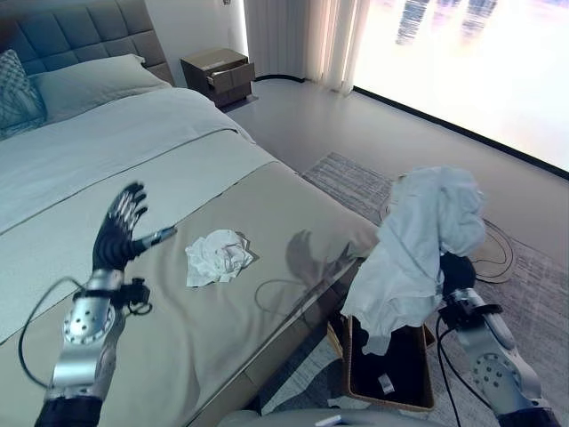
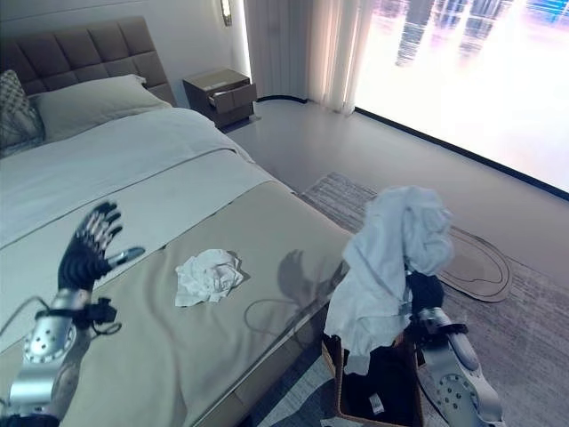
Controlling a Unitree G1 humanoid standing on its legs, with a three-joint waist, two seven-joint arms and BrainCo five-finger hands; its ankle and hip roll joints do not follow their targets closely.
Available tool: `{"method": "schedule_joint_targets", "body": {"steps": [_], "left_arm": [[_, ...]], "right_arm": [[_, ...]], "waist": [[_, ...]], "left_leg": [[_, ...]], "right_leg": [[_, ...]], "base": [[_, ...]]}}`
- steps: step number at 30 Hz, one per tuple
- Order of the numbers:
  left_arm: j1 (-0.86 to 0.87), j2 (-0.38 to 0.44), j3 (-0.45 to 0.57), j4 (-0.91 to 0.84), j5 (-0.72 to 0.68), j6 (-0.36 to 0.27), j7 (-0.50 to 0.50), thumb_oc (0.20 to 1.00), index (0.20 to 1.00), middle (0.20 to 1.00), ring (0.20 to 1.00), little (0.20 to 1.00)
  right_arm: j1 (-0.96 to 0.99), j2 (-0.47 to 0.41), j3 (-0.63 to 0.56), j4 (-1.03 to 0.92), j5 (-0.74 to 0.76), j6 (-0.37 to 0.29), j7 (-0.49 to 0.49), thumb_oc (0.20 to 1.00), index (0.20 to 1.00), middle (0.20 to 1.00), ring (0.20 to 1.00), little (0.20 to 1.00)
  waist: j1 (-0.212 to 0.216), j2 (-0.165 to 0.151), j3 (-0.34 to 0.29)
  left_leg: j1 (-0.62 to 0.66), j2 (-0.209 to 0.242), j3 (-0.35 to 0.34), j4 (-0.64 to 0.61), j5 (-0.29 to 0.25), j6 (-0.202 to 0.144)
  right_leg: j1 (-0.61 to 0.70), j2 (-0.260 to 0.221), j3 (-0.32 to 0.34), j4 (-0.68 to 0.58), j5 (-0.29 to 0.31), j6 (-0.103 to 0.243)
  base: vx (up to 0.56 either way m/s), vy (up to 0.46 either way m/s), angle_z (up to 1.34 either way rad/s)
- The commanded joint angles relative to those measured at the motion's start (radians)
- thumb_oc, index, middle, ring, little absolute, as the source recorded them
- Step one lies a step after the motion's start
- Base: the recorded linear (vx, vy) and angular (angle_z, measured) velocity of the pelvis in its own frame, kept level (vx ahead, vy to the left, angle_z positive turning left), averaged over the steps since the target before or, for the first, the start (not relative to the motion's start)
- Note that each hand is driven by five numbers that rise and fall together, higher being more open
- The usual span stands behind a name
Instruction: Pick up clothes into the bucket
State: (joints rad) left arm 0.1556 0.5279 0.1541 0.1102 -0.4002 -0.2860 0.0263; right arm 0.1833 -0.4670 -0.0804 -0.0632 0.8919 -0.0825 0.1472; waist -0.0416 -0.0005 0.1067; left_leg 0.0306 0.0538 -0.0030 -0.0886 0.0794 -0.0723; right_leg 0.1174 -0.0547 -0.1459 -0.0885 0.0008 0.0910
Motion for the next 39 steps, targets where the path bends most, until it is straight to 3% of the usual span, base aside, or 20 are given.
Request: {"method": "schedule_joint_targets", "body": {"steps": [1,4,7,11,15,18,19,22,27,32,33,34,35,36,37,38,39], "left_arm": [[-0.054,-0.048,0.062,0.120,0.033,-0.031,0.084,1.000,1.000,1.000,1.000,1.000],[-0.055,-0.096,0.054,0.193,0.034,-0.032,0.118,1.000,1.000,1.000,1.000,1.000],[-0.069,-0.167,0.013,0.368,0.066,-0.026,0.203,1.000,1.000,1.000,1.000,1.000],[-0.074,-0.198,-0.051,0.473,0.082,-0.017,0.217,1.000,1.000,1.000,1.000,1.000],[-0.088,-0.225,-0.163,0.673,0.183,0.011,0.264,1.000,1.000,1.000,1.000,1.000],[-0.098,-0.247,-0.185,0.740,0.165,0.016,0.270,1.000,1.000,1.000,1.000,1.000],[-0.105,-0.264,-0.227,0.800,0.168,0.028,0.281,1.000,1.000,1.000,1.000,1.000],[-0.117,-0.269,-0.278,0.816,0.205,0.034,0.293,1.000,1.000,1.000,1.000,1.000],[-0.156,-0.276,-0.399,0.775,0.198,0.027,0.299,1.000,1.000,1.000,1.000,1.000],[-0.186,-0.273,-0.492,0.658,0.176,-0.007,0.305,1.000,1.000,1.000,1.000,1.000],[-0.201,-0.273,-0.526,0.609,0.166,-0.013,0.303,1.000,1.000,1.000,1.000,1.000],[-0.202,-0.274,-0.526,0.609,0.166,-0.012,0.303,1.000,1.000,1.000,1.000,1.000],[-0.208,-0.267,-0.546,0.580,0.160,-0.020,0.307,1.000,1.000,1.000,1.000,1.000],[-0.213,-0.263,-0.573,0.553,0.155,-0.022,0.308,1.000,1.000,1.000,1.000,1.000],[-0.220,-0.261,-0.586,0.537,0.151,-0.025,0.309,1.000,1.000,1.000,1.000,1.000],[-0.225,-0.261,-0.583,0.535,0.151,-0.025,0.310,1.000,1.000,1.000,1.000,1.000],[-0.231,-0.256,-0.602,0.517,0.147,-0.024,0.311,1.000,1.000,1.000,1.000,1.000]], "right_arm": [[-0.102,0.019,-0.078,0.021,-0.228,-0.156,-0.147,0.200,0.200,0.200,0.200,0.200],[-0.119,0.034,-0.088,0.069,-0.318,-0.171,-0.208,0.200,0.200,0.200,0.200,0.200],[-0.163,0.040,-0.081,0.222,-0.464,-0.186,-0.342,0.200,0.200,0.200,0.200,0.200],[-0.214,0.040,-0.074,0.326,-0.504,-0.200,-0.418,0.200,0.200,0.200,0.200,0.200],[-0.329,0.023,-0.041,0.509,-0.536,-0.216,-0.536,0.200,0.200,0.200,0.200,0.200],[-0.377,0.012,-0.021,0.566,-0.542,-0.213,-0.565,0.200,0.200,0.200,0.200,0.200],[-0.437,-0.009,-0.002,0.642,-0.540,-0.207,-0.597,0.200,0.200,0.200,0.200,0.200],[-0.500,-0.024,0.006,0.717,-0.534,-0.212,-0.639,0.200,0.200,0.200,0.200,0.200],[-0.669,-0.091,0.064,0.911,-0.542,-0.191,-0.717,0.200,0.200,0.200,0.200,0.200],[-0.757,-0.157,0.105,1.012,-0.581,-0.173,-0.766,0.200,0.200,0.200,0.200,0.200],[-0.784,-0.184,0.126,1.056,-0.601,-0.161,-0.783,0.266,0.266,0.266,0.266,0.266],[-0.787,-0.184,0.126,1.057,-0.600,-0.162,-0.782,0.442,0.442,0.442,0.442,0.442],[-0.804,-0.197,0.139,1.077,-0.606,-0.155,-0.795,0.523,0.523,0.523,0.523,0.523],[-0.833,-0.215,0.161,1.132,-0.613,-0.141,-0.798,0.944,0.944,0.944,0.944,0.944],[-0.854,-0.228,0.179,1.158,-0.610,-0.134,-0.786,1.000,1.000,1.000,1.000,1.000],[-0.862,-0.230,0.180,1.160,-0.609,-0.135,-0.784,1.000,1.000,1.000,1.000,1.000],[-0.891,-0.258,0.207,1.209,-0.607,-0.118,-0.773,1.000,1.000,1.000,1.000,1.000]], "waist": [[-0.016,-0.008,0.006],[-0.017,0.004,0.025],[-0.019,0.029,0.081],[-0.018,0.055,0.120],[-0.012,0.101,0.211],[-0.007,0.112,0.234],[-0.004,0.122,0.274],[0.000,0.128,0.305],[0.006,0.152,0.413],[0.013,0.176,0.413],[0.017,0.184,0.413],[0.016,0.184,0.413],[0.018,0.188,0.413],[0.022,0.192,0.413],[0.024,0.195,0.413],[0.024,0.196,0.413],[0.030,0.198,0.413]], "left_leg": [[0.030,-0.024,0.026,0.047,-0.080,0.023],[0.005,-0.028,0.024,0.055,-0.078,0.028],[-0.050,-0.040,0.017,0.072,-0.067,0.037],[-0.099,-0.051,0.009,0.097,-0.063,0.045],[-0.180,-0.077,0.014,0.180,-0.083,0.054],[-0.218,-0.083,0.023,0.203,-0.087,0.057],[-0.261,-0.087,0.030,0.238,-0.094,0.058],[-0.300,-0.084,0.037,0.277,-0.108,0.060],[-0.450,-0.075,0.055,0.367,-0.113,0.063],[-0.577,-0.080,0.054,0.396,-0.107,0.058],[-0.620,-0.082,0.053,0.403,-0.103,0.055],[-0.622,-0.082,0.053,0.404,-0.103,0.055],[-0.644,-0.082,0.053,0.408,-0.101,0.053],[-0.649,-0.085,0.046,0.419,-0.132,0.047],[-0.661,-0.085,0.046,0.416,-0.130,0.045],[-0.684,-0.084,0.053,0.411,-0.100,0.050],[-0.676,-0.088,0.048,0.410,-0.126,0.042]], "right_leg": [[-0.086,0.006,0.010,0.100,-0.032,-0.008],[-0.118,0.001,0.010,0.124,-0.035,-0.010],[-0.193,-0.009,0.015,0.178,-0.041,-0.016],[-0.262,-0.023,0.017,0.236,-0.051,-0.018],[-0.365,-0.048,0.043,0.337,-0.073,-0.021],[-0.408,-0.050,0.058,0.362,-0.071,-0.020],[-0.456,-0.057,0.073,0.397,-0.073,-0.020],[-0.499,-0.060,0.084,0.427,-0.078,-0.019],[-0.654,-0.057,0.108,0.510,-0.082,-0.023],[-0.791,-0.066,0.106,0.566,-0.092,-0.026],[-0.833,-0.070,0.104,0.577,-0.092,-0.025],[-0.835,-0.070,0.104,0.578,-0.093,-0.025],[-0.857,-0.070,0.103,0.586,-0.092,-0.026],[-0.870,-0.072,0.106,0.607,-0.126,-0.021],[-0.884,-0.072,0.106,0.610,-0.127,-0.020],[-0.905,-0.073,0.100,0.599,-0.093,-0.027],[-0.902,-0.075,0.103,0.611,-0.125,-0.020]], "base": [[-0.09,0.021,-0.03],[-0.07,0.019,-0.01],[-0.13,0.033,0.00],[-0.08,0.037,-0.02],[-0.08,0.054,-0.01],[-0.09,0.029,-0.10],[-0.09,0.007,-0.05],[-0.10,-0.009,-0.10],[-0.10,-0.030,-0.09],[-0.03,-0.022,0.00],[0.00,0.000,0.00],[0.00,0.000,0.00],[0.09,-0.025,-0.05],[0.09,-0.028,-0.02],[0.00,0.000,0.00],[0.01,-0.011,0.03],[-0.07,-0.008,0.01]]}}
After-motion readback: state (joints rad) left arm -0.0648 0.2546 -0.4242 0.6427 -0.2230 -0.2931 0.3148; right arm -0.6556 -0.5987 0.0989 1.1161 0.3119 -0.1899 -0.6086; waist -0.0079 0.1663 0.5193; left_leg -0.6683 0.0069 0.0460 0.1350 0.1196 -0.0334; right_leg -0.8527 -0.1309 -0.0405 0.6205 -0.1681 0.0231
